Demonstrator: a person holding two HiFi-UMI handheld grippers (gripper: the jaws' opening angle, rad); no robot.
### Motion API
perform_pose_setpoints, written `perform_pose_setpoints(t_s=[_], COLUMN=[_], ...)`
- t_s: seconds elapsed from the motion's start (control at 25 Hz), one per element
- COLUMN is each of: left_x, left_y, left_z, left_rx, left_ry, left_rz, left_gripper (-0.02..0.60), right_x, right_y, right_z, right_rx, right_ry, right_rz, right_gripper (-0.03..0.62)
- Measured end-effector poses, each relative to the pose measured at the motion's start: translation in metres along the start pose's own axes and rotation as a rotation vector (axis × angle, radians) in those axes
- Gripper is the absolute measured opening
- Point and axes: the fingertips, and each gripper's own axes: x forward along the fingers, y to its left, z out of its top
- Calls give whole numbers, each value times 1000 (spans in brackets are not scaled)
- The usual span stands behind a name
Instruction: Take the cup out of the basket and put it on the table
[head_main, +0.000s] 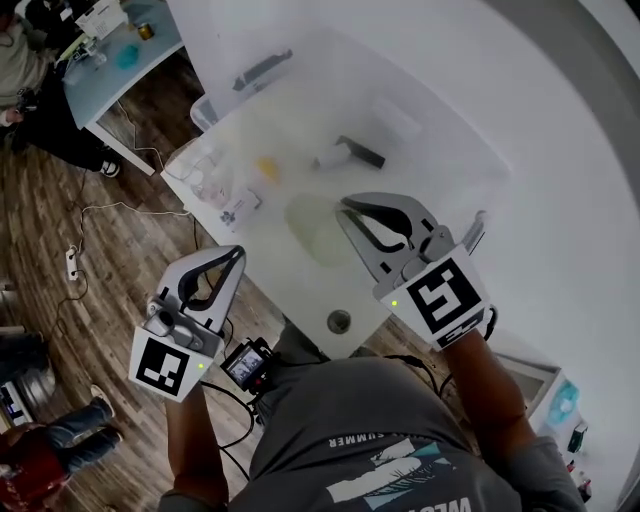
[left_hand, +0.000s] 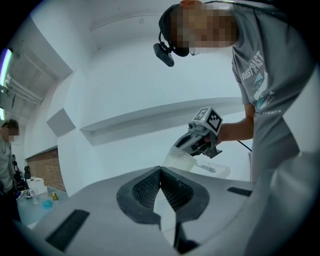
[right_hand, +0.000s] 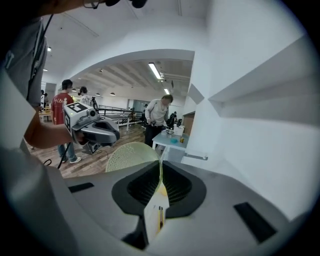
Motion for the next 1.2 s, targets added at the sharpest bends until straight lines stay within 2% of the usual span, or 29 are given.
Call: perform_pose_setpoints(t_s=[0.4, 0.56, 0.68, 0.84, 1.2], left_x=[-28, -37, -44, -53, -73], left_y=[-9, -14, -19, -24, -35], left_z=[-22, -30, -34, -37, -50], left_rx=[-33, -48, -57, -64, -85], left_ry=[25, 33, 35, 41, 84], left_rz=[65, 83, 96, 110, 130], left_gripper=[9, 9, 9, 9, 9], right_x=[7, 13, 22, 37, 71], right_y=[87, 118, 143, 163, 173], right_z=[-18, -38, -68, -121, -233], right_rx=[-35, -29, -22, -15, 14], right_ry=[36, 67, 116, 212, 410], right_rz=[165, 229, 277, 296, 265], right_gripper=[31, 31, 31, 31, 31])
